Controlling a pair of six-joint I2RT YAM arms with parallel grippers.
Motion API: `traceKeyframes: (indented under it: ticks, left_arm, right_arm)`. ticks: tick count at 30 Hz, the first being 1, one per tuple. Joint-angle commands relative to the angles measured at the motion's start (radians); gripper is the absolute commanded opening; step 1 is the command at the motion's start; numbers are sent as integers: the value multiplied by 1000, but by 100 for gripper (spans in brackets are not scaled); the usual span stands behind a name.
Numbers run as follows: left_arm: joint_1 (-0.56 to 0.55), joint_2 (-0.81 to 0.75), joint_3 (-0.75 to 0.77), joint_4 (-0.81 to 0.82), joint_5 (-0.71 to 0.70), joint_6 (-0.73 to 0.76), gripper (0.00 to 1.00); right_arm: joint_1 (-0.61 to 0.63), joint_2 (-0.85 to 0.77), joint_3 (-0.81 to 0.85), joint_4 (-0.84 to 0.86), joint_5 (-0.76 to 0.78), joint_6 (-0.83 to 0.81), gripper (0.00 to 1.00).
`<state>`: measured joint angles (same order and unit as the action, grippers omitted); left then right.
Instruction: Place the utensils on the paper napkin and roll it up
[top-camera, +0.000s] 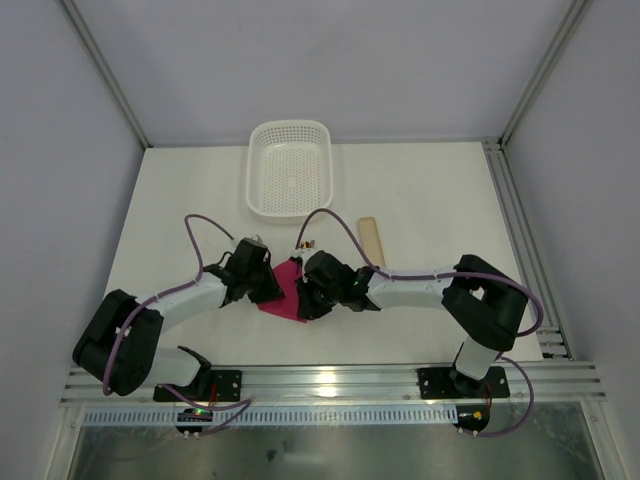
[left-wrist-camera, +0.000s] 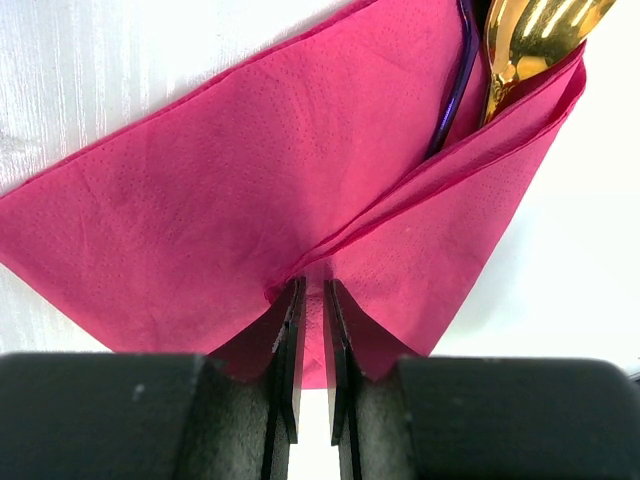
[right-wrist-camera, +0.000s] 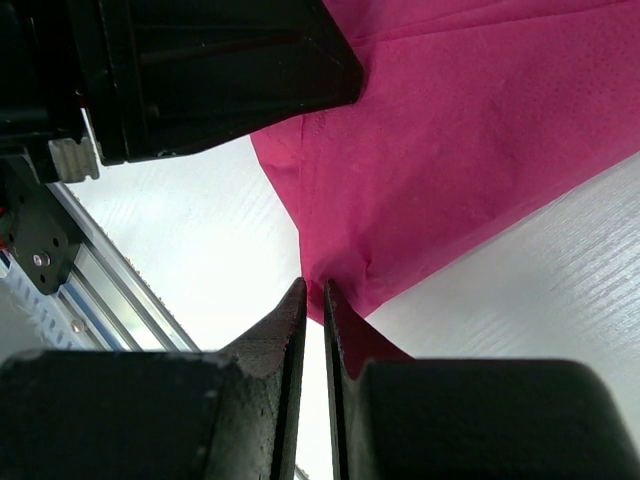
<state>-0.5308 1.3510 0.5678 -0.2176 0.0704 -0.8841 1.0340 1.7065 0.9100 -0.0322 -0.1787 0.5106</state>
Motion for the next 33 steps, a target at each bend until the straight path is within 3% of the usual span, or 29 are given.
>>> traceKeyframes:
  ticks: [1,12,16,21,28,33]
  left_arm:
    - [2,33,-36,-63,-98,10,18]
    - [-32,8,-82,4,-14,-85,17]
    - [-40,-10,-98,7,-17,-107,17]
    - [-40,-36,-111,-11,-37,-124,17]
    - [-40,-41,-109,-39,-57,-124,17]
    - [-40,-43,-111,-31,-55,-131,17]
  right_arm:
    - [1,10,-9,47,-1,6,14]
    - [-28,-113,-40,-67,93,-15,14]
    - [-52,-131,36,-123,146,-6,13]
    - [-74,-27,213,-207,306,17,8]
    - [-80,134,407,-216,291,26,4]
    - [-75,168,408,-232,268,54,4]
